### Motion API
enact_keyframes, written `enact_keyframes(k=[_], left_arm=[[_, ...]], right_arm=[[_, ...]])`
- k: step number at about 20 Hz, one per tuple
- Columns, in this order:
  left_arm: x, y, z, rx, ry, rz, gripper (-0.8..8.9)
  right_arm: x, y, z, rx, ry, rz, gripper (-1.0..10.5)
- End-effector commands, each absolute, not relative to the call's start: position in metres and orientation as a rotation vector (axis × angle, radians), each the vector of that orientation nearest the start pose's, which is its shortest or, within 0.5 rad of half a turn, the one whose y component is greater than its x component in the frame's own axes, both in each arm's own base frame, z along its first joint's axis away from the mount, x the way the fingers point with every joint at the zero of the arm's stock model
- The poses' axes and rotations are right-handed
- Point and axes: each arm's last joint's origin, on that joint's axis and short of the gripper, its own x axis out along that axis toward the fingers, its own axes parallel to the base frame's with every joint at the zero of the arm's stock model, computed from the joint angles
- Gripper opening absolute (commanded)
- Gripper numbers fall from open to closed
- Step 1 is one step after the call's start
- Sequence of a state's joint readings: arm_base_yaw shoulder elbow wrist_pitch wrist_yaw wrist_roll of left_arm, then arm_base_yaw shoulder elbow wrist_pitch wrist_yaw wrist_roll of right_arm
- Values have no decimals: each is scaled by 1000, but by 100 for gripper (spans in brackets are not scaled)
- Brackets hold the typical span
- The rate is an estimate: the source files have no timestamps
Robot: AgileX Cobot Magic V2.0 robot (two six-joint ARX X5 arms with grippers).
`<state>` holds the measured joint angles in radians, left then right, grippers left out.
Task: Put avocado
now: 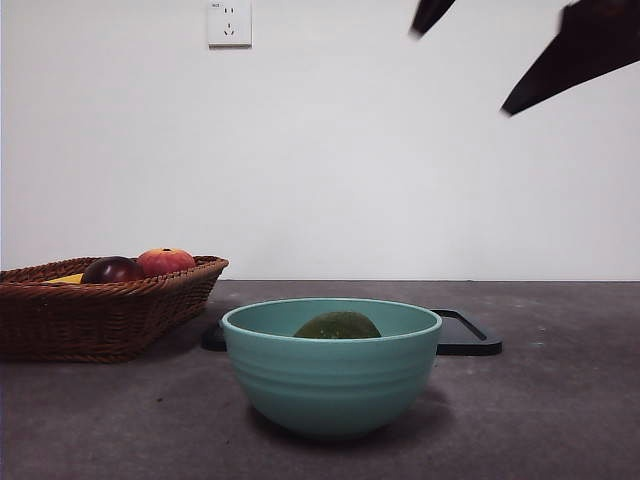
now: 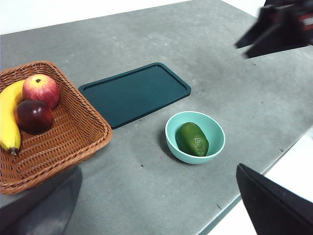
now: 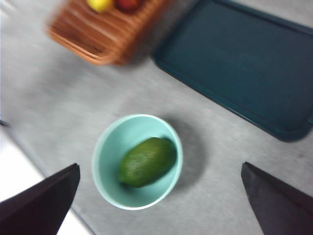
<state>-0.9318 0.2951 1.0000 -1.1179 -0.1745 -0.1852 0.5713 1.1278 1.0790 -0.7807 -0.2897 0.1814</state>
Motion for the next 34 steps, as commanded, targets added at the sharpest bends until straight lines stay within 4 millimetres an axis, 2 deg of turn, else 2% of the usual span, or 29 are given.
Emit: enact_keyframes(k=[1, 4, 8, 11, 13, 17, 21, 25, 30, 34], left_arm=[[5, 1, 350, 33, 410, -718, 500], [5, 1, 350, 34, 410, -718, 500], [5, 1, 350, 40, 407, -720, 500], [5, 1, 350, 41, 407, -720, 500], [5, 1, 350, 41, 407, -720, 500], [5, 1, 350, 48, 405, -721, 500], [5, 1, 350, 54, 402, -723, 500], [5, 1, 350, 54, 402, -723, 500], [5, 1, 350, 57, 401, -723, 500], [5, 1, 350, 57, 400, -724, 500]], right_arm=[[197, 149, 315, -2, 1027, 688, 598], [214, 172, 294, -72, 1169, 606, 597], [228, 192, 254, -142, 1329, 558, 597], [236, 204, 231, -170, 1386, 546, 580], [240, 207, 218, -184, 1426, 533, 539], [245, 211, 200, -216, 1468, 497, 528], [249, 214, 186, -218, 1508, 497, 358], [250, 222, 184, -186, 1484, 544, 24], [251, 227, 189, -179, 1463, 557, 9], [267, 224, 216, -142, 1426, 533, 9]])
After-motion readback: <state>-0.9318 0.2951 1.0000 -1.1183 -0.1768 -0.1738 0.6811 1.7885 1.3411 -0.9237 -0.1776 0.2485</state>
